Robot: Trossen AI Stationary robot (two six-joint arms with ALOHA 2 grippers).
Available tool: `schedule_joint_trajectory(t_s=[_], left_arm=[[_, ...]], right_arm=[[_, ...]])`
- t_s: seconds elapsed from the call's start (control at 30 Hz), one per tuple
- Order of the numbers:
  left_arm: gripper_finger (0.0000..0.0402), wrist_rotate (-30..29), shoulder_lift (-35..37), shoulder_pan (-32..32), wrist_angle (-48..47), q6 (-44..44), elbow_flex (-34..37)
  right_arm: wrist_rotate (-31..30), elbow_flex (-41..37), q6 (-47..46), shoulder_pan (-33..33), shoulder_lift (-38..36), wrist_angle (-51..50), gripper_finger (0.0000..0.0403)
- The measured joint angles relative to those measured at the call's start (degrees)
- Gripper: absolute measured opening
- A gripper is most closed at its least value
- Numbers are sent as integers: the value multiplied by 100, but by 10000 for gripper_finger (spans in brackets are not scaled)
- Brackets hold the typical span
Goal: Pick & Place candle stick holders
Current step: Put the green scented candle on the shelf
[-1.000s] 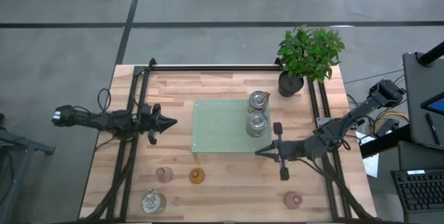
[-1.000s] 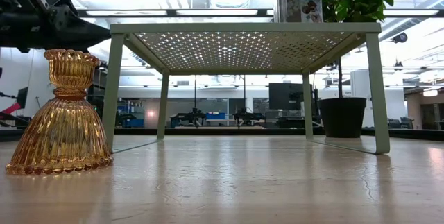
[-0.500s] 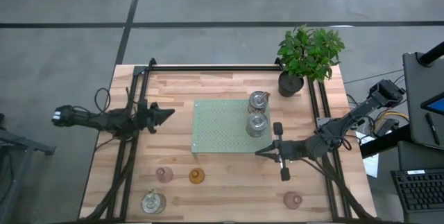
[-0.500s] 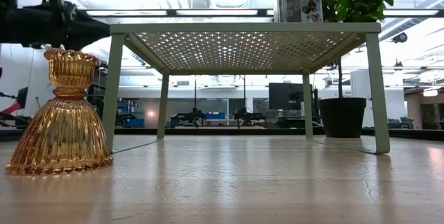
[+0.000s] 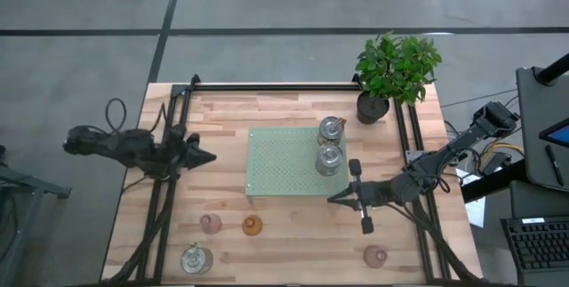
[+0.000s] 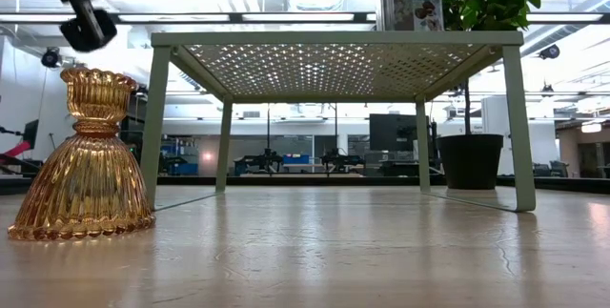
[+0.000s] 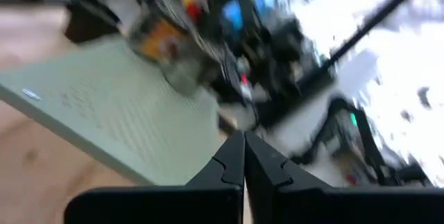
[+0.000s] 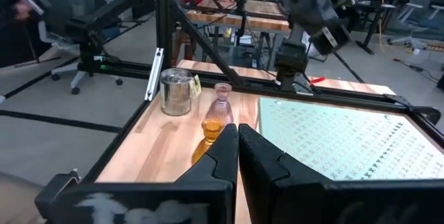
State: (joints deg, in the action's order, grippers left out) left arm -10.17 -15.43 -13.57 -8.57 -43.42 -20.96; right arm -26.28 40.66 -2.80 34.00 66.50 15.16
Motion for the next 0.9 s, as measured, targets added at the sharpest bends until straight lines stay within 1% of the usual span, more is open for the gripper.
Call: schedule_joint_trajectory(t_s=[0.07, 0.17, 0.27, 0.4, 0.47, 0.63, 0.8, 0.9], left_arm=[[2, 105, -272, -128, -541, -43, -461], [1, 199, -797, -399, -1732, -217, -1232], [1, 190, -1552, -684, -2942, -599, -2013], [1, 168, -2569, -1101, -4013, -1278, -2840], [1, 166, -3021, -1354, -4227, -1629, -3140], [1, 159, -3967, -2133, -4183, -2563, -3769], [0, 14, -4733, -3155, -4283, -3604, -4309], [0, 2, -5247, -3712, -4634, -4353, -4608]], right_arm=[[-1, -5, -7, 15, 0, -2, 8], [0, -9, -5, 28, 0, -11, 8], [0, -9, -10, 26, 0, -20, 8], [-2, -14, -22, 26, 1, -23, 8], [-4, -15, -20, 26, 2, -28, 8], [-4, -17, -22, 26, 2, -39, 8], [-3, -20, -74, 26, 7, -186, 8], [-4, -20, -86, 26, 9, -182, 8]])
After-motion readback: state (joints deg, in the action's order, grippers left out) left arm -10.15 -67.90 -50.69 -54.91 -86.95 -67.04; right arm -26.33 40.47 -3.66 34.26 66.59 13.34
